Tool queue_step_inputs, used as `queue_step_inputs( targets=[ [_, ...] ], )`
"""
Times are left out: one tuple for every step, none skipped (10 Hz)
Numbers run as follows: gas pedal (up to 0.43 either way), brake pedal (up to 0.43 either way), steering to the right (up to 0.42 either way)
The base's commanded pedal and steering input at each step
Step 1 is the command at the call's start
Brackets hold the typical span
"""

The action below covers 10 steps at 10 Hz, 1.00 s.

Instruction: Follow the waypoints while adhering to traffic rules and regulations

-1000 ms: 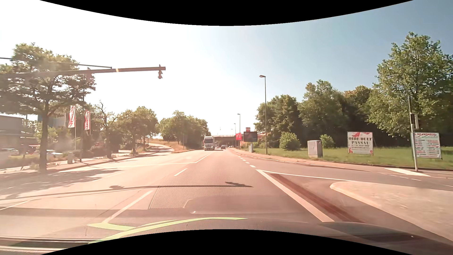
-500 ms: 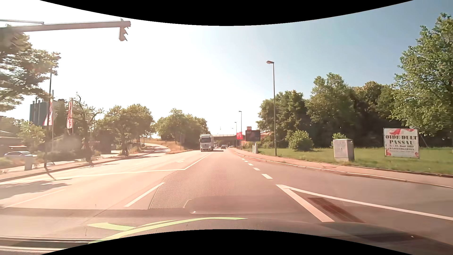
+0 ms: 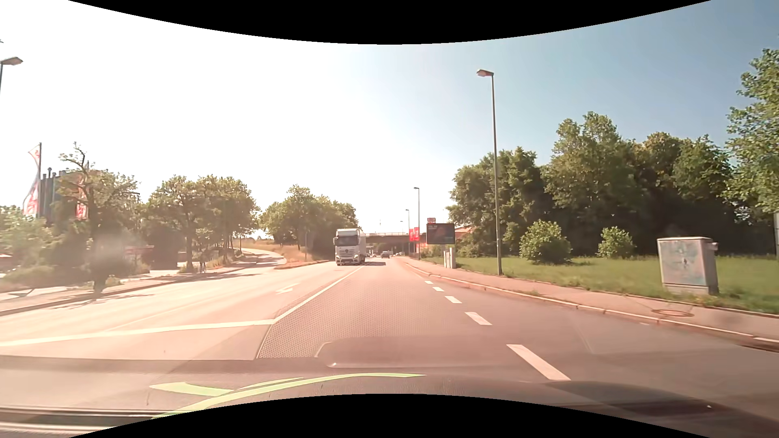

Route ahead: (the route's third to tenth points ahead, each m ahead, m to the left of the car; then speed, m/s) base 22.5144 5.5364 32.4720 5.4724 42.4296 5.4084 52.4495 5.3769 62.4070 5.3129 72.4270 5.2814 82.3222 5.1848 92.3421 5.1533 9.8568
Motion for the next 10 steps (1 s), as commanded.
queue_step_inputs(
  targets=[
    [0.079, 0.000, -0.005],
    [0.079, 0.000, -0.005],
    [0.079, 0.000, -0.004],
    [0.079, 0.000, -0.004],
    [0.079, 0.000, -0.004],
    [0.079, 0.000, -0.003],
    [0.079, 0.000, -0.003],
    [0.079, 0.000, -0.003],
    [0.079, 0.000, -0.002],
    [0.079, 0.000, -0.002]
  ],
)
